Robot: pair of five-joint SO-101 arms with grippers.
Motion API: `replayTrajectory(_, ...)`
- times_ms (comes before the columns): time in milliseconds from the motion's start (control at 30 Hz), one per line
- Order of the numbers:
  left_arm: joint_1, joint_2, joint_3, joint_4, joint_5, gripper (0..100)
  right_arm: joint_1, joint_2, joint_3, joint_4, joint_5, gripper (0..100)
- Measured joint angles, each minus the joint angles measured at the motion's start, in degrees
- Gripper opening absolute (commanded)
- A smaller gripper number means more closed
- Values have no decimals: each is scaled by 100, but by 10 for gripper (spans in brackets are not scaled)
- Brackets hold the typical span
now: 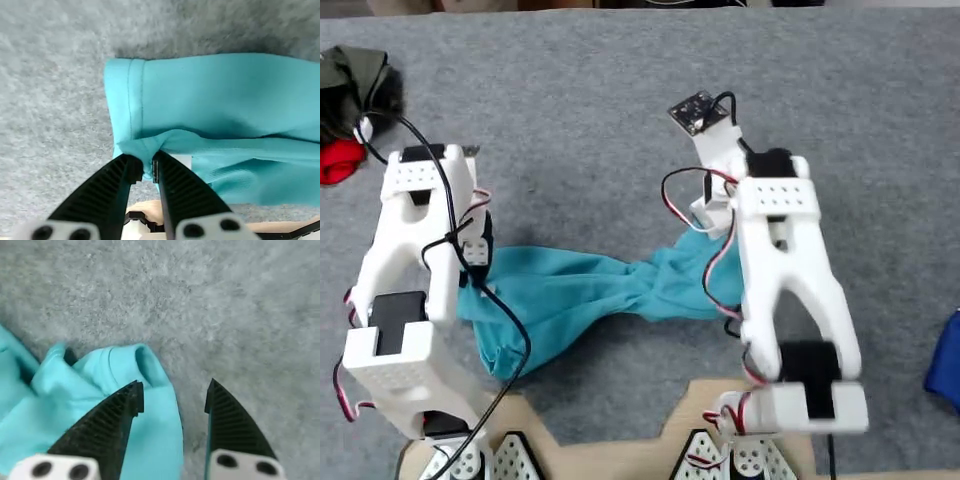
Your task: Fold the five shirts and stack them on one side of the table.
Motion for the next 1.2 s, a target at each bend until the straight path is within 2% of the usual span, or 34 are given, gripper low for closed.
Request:
replayTrajectory(200,35,0,-536,334,0,18,-501,1222,-826,-18,-413,217)
replayTrajectory(400,44,0,-571,334,0,18,-862,2057,-1354,176,-466,216)
replayTrajectory(500,44,0,-571,334,0,18,-826,2347,-1538,273,-475,176)
replayTrajectory(633,44,0,-571,334,0,18,-782,2470,-1582,316,-475,9)
replayTrajectory(900,44,0,-756,334,0,18,-686,2505,-1925,457,-879,9)
replayTrajectory(1067,44,0,-1257,396,0,18,-448,2505,-2831,1222,-914,8)
replayTrajectory(1200,44,0,-2101,677,0,18,-229,2505,-4149,2057,-923,6)
